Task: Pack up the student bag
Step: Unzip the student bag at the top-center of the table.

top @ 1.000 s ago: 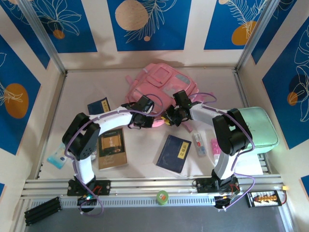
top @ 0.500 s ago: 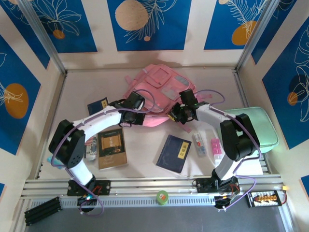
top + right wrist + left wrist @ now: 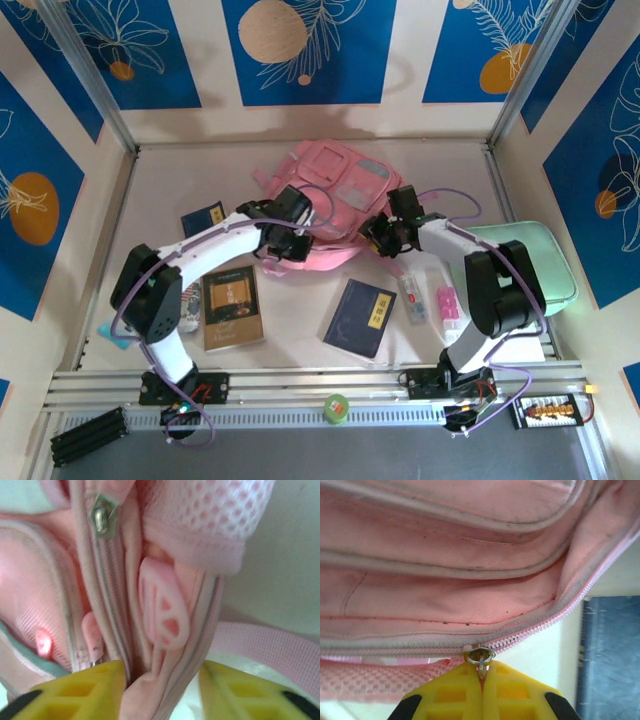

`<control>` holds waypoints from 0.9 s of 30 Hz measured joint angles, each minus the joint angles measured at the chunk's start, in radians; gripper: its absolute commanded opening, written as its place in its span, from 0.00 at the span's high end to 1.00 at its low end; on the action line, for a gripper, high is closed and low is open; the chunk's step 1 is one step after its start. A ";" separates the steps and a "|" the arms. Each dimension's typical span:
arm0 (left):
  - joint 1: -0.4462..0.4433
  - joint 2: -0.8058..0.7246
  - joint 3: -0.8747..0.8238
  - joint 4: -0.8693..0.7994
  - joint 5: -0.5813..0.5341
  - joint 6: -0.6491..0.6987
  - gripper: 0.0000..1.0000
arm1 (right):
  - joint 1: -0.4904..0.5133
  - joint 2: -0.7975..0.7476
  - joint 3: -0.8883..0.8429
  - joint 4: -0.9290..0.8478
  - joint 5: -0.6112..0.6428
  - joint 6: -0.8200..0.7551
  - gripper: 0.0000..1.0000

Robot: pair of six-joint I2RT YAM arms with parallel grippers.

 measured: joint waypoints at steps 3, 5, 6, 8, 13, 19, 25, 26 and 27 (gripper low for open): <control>-0.029 0.071 0.074 -0.022 0.036 -0.006 1.00 | -0.021 -0.064 -0.023 -0.018 -0.006 0.015 0.41; -0.042 0.116 0.115 -0.032 0.055 -0.009 1.00 | -0.029 -0.105 -0.040 -0.023 -0.026 0.032 0.38; -0.048 0.135 0.132 -0.034 0.064 -0.012 1.00 | -0.030 -0.121 -0.051 -0.023 -0.042 0.044 0.36; -0.056 0.165 0.160 -0.041 0.079 -0.016 1.00 | -0.028 -0.137 -0.076 -0.016 -0.084 0.071 0.35; -0.062 0.190 0.193 -0.055 0.100 -0.026 1.00 | -0.003 -0.120 -0.115 -0.005 -0.177 0.135 0.29; -0.066 0.190 0.196 -0.062 0.100 -0.026 1.00 | 0.031 -0.044 -0.083 0.017 -0.224 0.162 0.29; -0.066 0.190 0.196 -0.076 0.093 -0.026 1.00 | 0.044 0.026 -0.040 0.035 -0.218 0.173 0.65; -0.066 0.189 0.195 -0.079 0.087 -0.025 1.00 | 0.044 0.032 -0.040 0.031 -0.214 0.174 0.70; -0.067 0.187 0.191 -0.080 0.082 -0.024 1.00 | 0.044 0.035 -0.040 0.029 -0.210 0.177 0.75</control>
